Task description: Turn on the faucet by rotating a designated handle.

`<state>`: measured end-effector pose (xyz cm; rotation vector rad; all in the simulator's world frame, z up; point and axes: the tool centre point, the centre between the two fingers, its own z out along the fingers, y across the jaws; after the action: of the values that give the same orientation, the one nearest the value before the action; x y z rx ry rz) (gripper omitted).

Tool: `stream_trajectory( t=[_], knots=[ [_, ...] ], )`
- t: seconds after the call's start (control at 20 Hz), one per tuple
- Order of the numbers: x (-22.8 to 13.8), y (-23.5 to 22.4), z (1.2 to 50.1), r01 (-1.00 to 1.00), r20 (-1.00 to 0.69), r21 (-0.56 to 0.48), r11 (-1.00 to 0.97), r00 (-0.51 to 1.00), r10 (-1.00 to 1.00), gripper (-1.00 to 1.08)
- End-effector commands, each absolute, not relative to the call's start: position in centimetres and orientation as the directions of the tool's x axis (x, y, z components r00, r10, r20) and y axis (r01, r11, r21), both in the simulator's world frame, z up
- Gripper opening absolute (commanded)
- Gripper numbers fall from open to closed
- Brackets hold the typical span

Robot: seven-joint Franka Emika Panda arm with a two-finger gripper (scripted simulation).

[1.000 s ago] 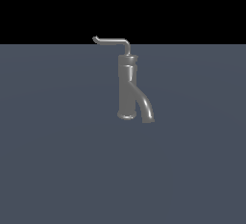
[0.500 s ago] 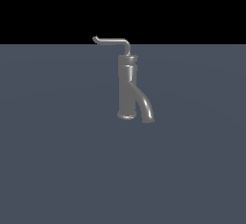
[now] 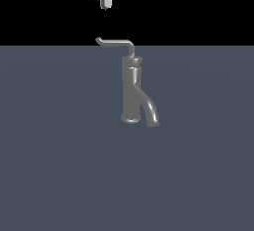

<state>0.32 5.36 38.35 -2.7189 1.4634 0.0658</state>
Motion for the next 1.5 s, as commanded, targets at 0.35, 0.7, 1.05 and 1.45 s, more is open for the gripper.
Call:
stream_trajectory(
  t=[0.35, 0.7, 1.05, 1.45],
  knots=[
    [4.8, 7.0, 33.4, -0.937, -0.032, -0.004, -0.350, 0.350, -0.936, -1.00],
    [6.6, 7.8, 31.0, -0.967, -0.010, 0.000, -0.255, 0.255, -0.967, -1.00],
    [7.3, 8.2, 30.0, -0.976, 0.000, 0.000, -0.218, 0.218, -0.976, -1.00],
    [6.5, 8.1, 30.0, -0.976, 0.000, 0.000, -0.219, 0.219, -0.976, -1.00]
  ],
)
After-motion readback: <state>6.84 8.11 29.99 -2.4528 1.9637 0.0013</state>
